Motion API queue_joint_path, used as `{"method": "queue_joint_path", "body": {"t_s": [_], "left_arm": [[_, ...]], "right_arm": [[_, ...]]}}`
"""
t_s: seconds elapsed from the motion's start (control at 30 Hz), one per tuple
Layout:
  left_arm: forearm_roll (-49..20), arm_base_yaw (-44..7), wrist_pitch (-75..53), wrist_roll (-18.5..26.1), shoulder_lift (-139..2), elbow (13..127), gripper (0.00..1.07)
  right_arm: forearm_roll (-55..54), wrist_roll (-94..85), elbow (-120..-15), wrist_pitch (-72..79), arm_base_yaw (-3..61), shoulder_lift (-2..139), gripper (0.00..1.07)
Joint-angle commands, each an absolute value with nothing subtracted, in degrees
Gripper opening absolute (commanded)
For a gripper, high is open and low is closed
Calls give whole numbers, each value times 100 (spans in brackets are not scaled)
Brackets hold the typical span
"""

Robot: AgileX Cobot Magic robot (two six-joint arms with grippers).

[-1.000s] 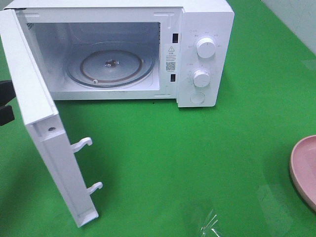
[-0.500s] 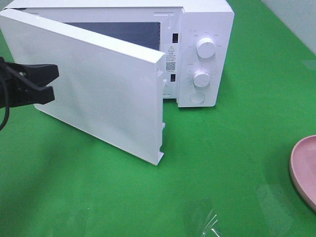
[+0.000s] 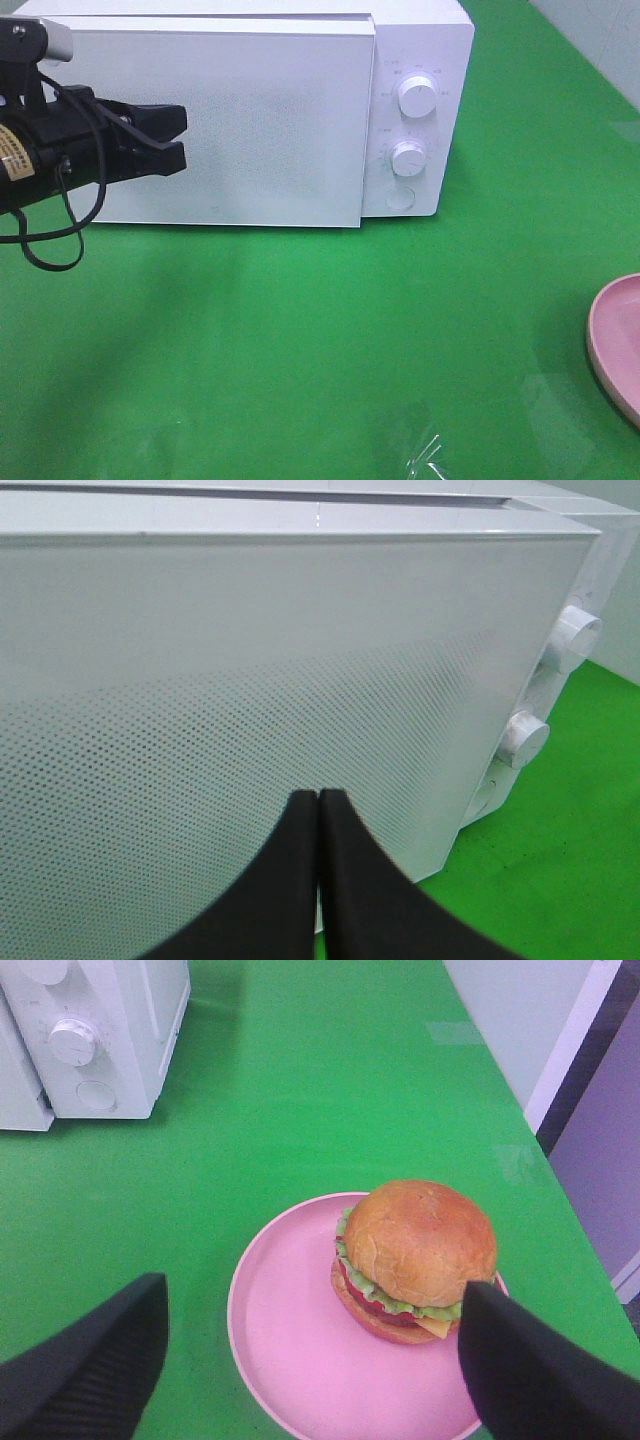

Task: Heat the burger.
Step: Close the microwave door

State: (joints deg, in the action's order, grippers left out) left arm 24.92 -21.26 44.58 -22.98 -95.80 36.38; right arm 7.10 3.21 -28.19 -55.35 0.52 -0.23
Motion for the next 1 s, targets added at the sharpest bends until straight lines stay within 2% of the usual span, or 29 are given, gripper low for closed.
{"method": "queue_joint_path", "body": {"t_s": [0.03,0.6,0.73,1.0], "left_arm": [[2412,-2194,4440,-2280,-9649,3770,0],[2183,-2326,4435,-2235,-9941,4257,0],[2183,-2338,4446,-2412,-10199,4515,0],[2097,-2939,4418,-2384,-10686,5145,0]], "right_arm": [[693,304,-2807,-5495,23,-178,75],[693,304,-2807,-5495,23,-178,75],[693,304,-2807,-5495,23,-178,75],[693,304,-2807,-5495,23,-178,75]]}}
